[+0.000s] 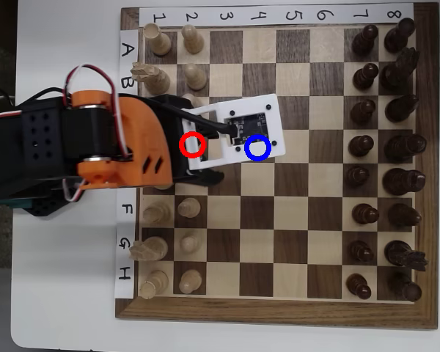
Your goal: Move the piece to destination
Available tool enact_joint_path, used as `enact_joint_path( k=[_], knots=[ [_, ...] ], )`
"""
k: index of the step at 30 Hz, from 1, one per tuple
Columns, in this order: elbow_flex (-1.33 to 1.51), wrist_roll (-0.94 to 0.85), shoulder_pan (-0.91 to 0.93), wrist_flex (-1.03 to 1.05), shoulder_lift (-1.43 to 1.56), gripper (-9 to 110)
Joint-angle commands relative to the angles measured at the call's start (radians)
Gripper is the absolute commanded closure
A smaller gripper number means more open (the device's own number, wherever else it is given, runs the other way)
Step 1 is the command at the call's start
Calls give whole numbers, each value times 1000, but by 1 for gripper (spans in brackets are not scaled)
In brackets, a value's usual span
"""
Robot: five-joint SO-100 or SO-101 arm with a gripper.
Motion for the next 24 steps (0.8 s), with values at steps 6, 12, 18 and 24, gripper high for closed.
enact_joint_path(
  k=[6,12,18,24],
  knots=[
    [-57,-216,0,92,-17,95],
    [-91,-80,29,38,-11,86],
    [-94,-5,23,57,0,86],
    [-49,-54,-32,123,-8,90]
  ],
)
